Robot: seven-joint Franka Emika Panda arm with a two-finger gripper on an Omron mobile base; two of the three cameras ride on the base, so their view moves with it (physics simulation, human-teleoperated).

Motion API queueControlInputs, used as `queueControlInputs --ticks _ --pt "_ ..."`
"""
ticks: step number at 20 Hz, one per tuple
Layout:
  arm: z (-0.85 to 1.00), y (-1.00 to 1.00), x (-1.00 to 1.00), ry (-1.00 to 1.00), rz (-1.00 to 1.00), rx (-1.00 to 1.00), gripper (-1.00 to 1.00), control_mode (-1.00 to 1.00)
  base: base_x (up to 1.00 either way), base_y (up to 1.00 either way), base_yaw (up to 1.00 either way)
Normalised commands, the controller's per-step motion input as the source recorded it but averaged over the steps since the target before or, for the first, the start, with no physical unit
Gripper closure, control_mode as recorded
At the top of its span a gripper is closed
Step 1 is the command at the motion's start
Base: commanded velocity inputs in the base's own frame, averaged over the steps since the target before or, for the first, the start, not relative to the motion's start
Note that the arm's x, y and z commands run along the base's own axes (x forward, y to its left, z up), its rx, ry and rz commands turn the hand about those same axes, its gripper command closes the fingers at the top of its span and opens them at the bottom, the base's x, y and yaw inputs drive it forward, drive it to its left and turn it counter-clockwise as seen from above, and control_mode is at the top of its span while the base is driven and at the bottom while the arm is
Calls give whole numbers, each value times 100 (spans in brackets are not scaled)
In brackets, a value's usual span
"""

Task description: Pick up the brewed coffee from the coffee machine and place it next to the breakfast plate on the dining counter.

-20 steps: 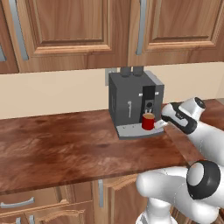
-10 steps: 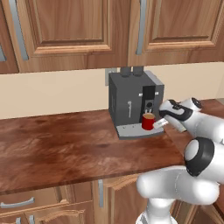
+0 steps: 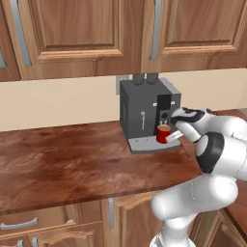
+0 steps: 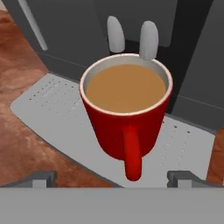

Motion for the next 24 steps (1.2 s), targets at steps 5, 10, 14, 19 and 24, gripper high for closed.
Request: queueControlInputs --ticks 5,10,14,19,24 --pt "-17 0 26 0 3 0 -100 -100 0 0 0" --pt "-16 -1 21 0 3 0 -100 -100 0 0 0" --pt "-14 0 19 0 3 0 -100 -100 0 0 0" --pt "-13 0 19 0 3 0 -100 -100 0 0 0" --pt "-15 0 14 0 3 0 100 -100 0 0 0"
